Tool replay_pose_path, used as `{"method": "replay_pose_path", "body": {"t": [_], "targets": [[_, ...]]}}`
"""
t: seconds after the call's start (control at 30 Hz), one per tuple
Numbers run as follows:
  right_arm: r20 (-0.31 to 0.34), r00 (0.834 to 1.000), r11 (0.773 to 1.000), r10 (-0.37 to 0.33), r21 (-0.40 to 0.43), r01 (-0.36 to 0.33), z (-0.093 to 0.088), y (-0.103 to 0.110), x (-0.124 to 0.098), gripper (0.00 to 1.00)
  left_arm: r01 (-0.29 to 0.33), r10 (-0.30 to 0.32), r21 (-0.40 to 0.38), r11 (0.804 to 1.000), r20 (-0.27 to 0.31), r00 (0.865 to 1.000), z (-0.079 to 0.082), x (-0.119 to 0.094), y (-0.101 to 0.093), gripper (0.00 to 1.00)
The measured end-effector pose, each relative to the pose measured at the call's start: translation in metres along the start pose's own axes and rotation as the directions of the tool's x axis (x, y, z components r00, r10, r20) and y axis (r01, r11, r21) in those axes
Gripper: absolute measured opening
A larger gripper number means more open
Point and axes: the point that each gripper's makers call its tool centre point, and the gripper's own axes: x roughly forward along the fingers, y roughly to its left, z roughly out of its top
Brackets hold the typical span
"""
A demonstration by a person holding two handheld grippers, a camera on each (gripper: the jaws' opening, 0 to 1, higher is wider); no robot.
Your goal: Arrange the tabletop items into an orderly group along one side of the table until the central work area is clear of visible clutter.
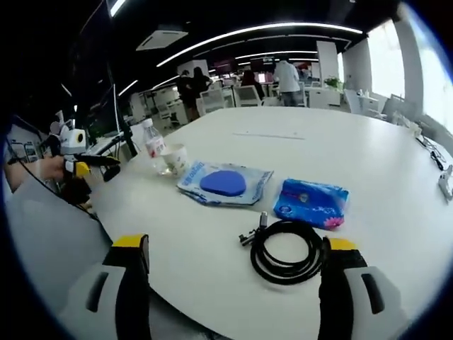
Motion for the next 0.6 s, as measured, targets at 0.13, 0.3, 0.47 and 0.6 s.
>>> {"method": "replay_pose_path", "body": {"t": [0.13,0.3,0.47,0.6], "targets": [[0.013,0.999,0.999,-0.031,0.042,0.031,-0.005,-0.006,-0.014,1.0,0.021,-0.021,-0.002,1.0,-0.019,1.0,-0.008,-0.008,-0.002,0.95],[0.031,0.998,0.997,-0.048,0.061,0.047,-0.01,-0.004,-0.027,1.0,0.004,0.0,-0.052,0.999,0.077,0.997,0.002,-0.018,0.001,0.93],[0.07,0.996,0.995,-0.056,0.087,0.05,-0.008,-0.004,-0.032,1.0,-0.002,0.004,-0.037,0.999,0.061,0.998,-0.007,-0.021,0.001,0.94],[0.047,0.997,0.992,-0.065,0.107,0.06,-0.016,-0.007,-0.03,1.0,-0.015,0.016,-0.018,1.0,0.064,0.998,-0.012,-0.022,0.003,0.91]]}}
